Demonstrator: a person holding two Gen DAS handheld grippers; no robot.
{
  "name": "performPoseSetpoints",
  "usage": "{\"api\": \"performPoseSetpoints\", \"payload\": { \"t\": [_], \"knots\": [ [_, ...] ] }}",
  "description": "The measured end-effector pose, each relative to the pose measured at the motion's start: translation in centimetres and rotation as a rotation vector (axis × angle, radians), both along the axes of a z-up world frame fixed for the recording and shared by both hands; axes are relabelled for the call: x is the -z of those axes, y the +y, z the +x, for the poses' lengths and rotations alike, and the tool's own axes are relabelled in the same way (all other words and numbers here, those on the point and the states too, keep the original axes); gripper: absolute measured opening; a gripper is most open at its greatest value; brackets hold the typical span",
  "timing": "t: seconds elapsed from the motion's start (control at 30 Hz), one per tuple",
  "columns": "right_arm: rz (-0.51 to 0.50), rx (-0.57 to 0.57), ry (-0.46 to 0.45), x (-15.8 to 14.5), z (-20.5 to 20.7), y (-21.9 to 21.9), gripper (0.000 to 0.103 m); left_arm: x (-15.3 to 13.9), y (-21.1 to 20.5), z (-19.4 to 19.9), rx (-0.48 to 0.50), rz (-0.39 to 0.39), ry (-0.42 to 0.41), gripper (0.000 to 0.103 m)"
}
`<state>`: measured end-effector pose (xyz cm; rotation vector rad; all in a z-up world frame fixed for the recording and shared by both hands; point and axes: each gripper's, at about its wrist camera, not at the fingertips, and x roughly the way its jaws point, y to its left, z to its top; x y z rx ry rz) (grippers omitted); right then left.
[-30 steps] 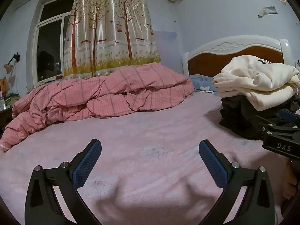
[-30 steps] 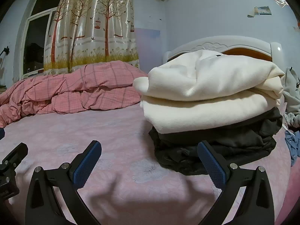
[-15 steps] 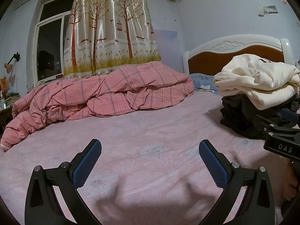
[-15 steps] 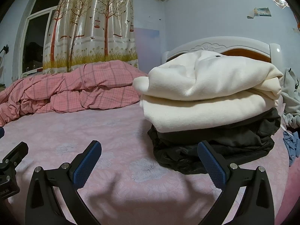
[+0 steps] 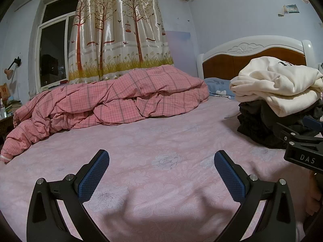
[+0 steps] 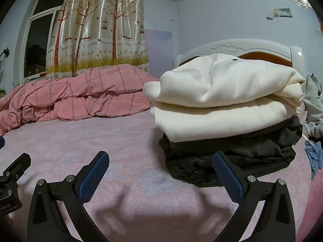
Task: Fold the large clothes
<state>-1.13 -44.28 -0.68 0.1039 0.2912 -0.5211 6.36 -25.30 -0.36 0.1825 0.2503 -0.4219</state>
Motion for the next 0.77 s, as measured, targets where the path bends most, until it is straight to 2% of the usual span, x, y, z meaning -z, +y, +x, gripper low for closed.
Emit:
{"api": "performPoseSetpoints", "payload": {
  "t": [0.77],
  "knots": [
    [-0.001, -0.002, 0.002, -0.08, 0.09, -0.14, 0.102, 0.22, 0.51, 0.08, 0.002, 0.001, 0.015, 0.103]
  ]
}}
